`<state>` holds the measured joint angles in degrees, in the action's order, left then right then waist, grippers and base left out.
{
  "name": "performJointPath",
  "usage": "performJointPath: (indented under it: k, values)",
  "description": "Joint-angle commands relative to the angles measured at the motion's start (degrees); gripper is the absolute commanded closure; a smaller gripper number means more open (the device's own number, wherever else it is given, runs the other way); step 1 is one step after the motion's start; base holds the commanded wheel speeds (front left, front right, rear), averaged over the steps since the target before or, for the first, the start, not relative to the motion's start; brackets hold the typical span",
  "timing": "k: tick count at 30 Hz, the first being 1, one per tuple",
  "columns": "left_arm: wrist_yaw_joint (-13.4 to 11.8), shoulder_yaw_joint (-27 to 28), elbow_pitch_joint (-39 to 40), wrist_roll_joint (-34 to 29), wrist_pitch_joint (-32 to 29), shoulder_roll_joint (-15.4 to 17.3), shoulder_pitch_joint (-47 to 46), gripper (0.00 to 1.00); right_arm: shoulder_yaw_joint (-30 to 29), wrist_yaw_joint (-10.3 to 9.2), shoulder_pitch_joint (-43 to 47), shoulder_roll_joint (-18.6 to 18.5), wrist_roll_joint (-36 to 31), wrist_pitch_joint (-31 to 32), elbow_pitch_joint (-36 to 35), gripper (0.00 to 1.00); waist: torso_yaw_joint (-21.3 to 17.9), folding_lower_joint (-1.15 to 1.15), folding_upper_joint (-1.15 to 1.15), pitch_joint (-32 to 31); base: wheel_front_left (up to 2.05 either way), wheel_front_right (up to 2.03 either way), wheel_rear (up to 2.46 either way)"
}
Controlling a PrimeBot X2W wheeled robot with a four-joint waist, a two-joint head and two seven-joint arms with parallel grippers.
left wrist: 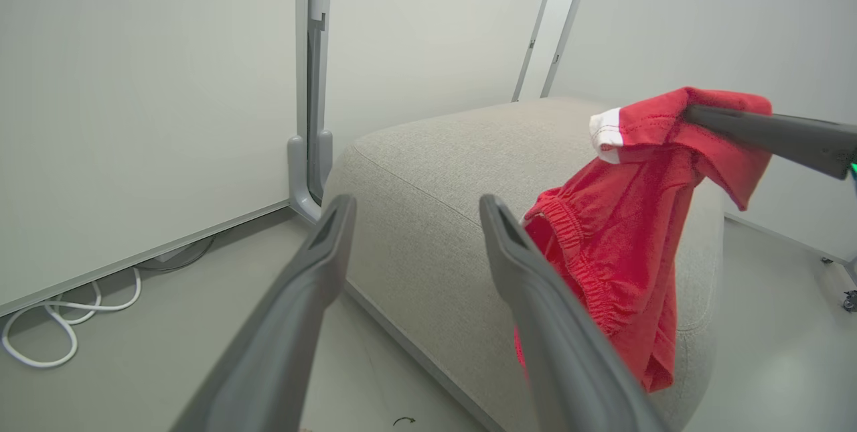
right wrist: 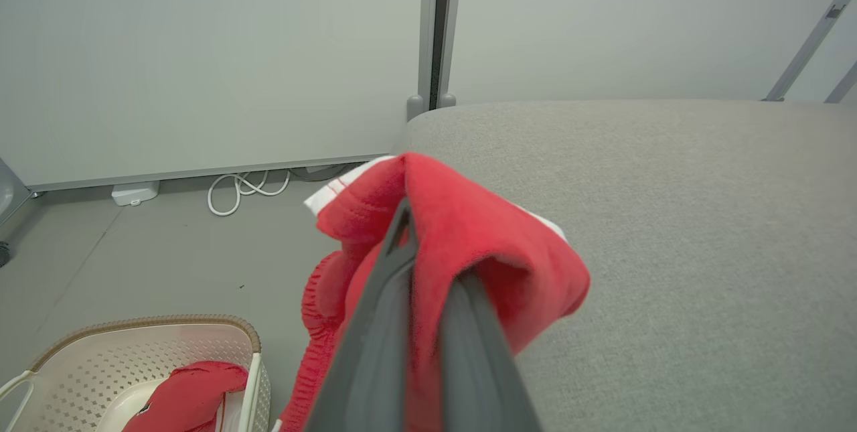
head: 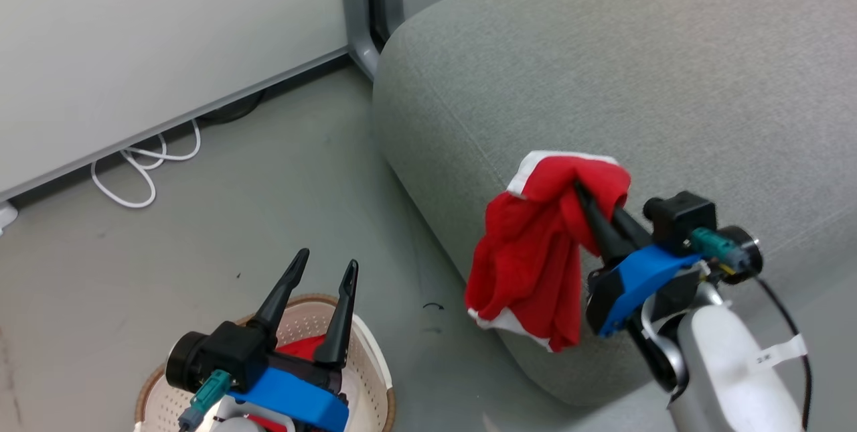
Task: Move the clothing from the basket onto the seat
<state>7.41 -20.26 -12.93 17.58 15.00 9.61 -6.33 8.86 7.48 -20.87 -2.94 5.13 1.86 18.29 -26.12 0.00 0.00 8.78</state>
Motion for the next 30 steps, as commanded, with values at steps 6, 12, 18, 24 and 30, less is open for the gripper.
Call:
performJointPath:
  k: [6, 12, 18, 24, 30]
  values:
    - [0.1, 0.2, 1.6, -0.5, 0.3, 0.9, -2.3, 0.0, -4.7, 0.03, -5.5, -2.5, -1.8, -0.1, -2.8, 1.0, 3.0, 0.0, 0.0, 4.5, 0.0, 0.0, 0.0]
    - [0.1, -0.7, 3.5, -1.7, 0.3, 3.0, -5.5, 0.0, -10.4, 0.02, -14.0, -7.5, -1.4, 1.1, -4.2, 1.0, 5.2, 0.0, 0.0, 11.8, 0.0, 0.0, 0.0]
    - [0.1, -1.3, 5.9, -2.7, 0.3, 5.1, -9.2, 0.0, -17.5, 0.02, -24.6, -13.3, -0.1, 2.6, -5.2, 1.0, 6.8, 0.0, 0.0, 19.7, 0.0, 0.0, 0.0]
    - [0.1, -1.8, 8.6, -3.6, 0.3, 6.8, -13.1, 0.0, -25.3, 0.02, -32.1, -17.5, 1.1, 3.6, -1.8, 1.0, 8.5, 0.0, 0.0, 25.8, 0.0, 0.0, 0.0]
    - [0.1, -2.2, 11.0, -4.1, 0.3, 7.6, -15.7, 0.0, -30.4, 0.03, -33.8, -18.3, 0.0, 2.6, 5.0, 1.0, 10.2, 0.0, 0.0, 29.3, 0.0, 0.0, 0.0]
